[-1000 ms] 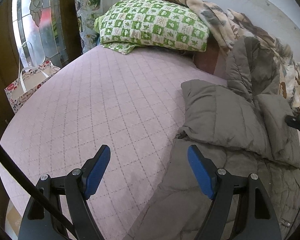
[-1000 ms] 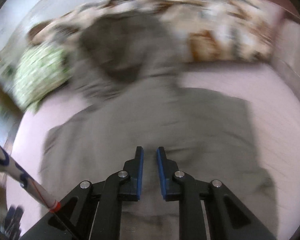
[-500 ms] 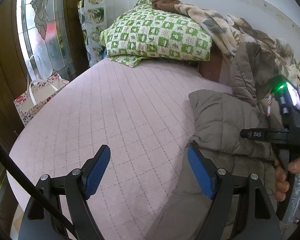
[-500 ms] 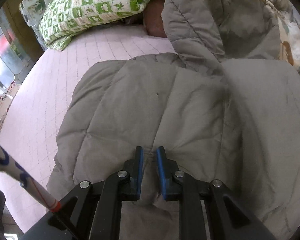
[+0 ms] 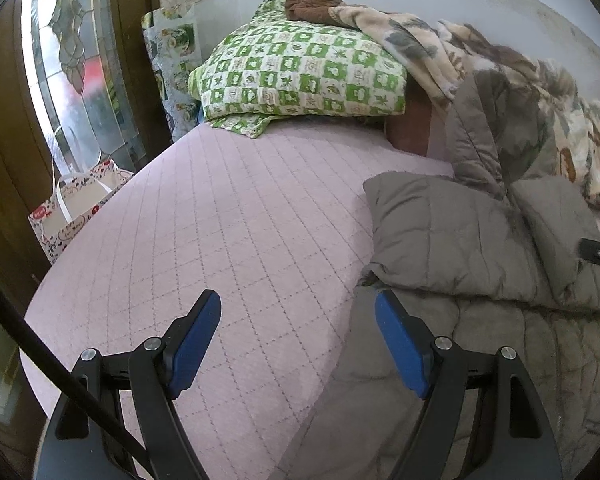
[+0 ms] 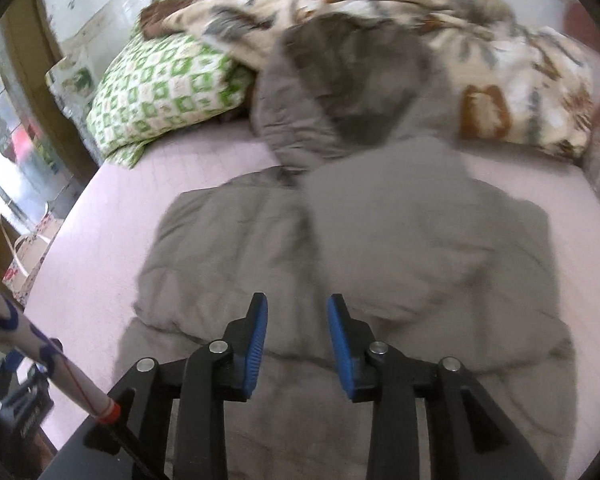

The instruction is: Fold large clothes

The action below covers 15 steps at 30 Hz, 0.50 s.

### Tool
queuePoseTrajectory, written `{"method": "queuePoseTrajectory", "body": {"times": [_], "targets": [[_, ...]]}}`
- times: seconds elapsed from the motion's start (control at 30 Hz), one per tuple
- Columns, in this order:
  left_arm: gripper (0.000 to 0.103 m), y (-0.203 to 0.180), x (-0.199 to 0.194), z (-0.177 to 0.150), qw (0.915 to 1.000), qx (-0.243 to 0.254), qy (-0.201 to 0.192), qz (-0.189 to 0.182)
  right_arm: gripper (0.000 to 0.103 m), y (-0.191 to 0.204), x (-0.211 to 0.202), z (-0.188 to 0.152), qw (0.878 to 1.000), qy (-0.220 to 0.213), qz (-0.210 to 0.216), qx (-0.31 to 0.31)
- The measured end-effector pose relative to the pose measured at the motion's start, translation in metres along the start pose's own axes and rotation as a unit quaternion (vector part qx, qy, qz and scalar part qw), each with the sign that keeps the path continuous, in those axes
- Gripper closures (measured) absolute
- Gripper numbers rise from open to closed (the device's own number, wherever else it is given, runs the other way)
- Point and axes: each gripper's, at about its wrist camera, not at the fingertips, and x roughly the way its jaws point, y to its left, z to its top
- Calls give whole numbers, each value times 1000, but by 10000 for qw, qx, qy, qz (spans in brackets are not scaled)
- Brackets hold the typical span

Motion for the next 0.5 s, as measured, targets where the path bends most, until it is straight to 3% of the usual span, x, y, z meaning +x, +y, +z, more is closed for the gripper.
{"method": "queuePoseTrajectory", "body": {"times": [0.23, 0.4, 0.5], "targets": [[24, -18, 11, -11, 9996, 212, 188, -13, 65, -87, -20, -36, 9964, -314, -89, 787], [24, -20, 12, 1, 9992, 23, 241, -332, 60, -140, -33, -65, 9888, -676, -67, 1326], [24, -35, 23, 21, 9963, 14, 550, -656, 59, -163, -38, -76, 9858, -852, -128, 1442]]}}
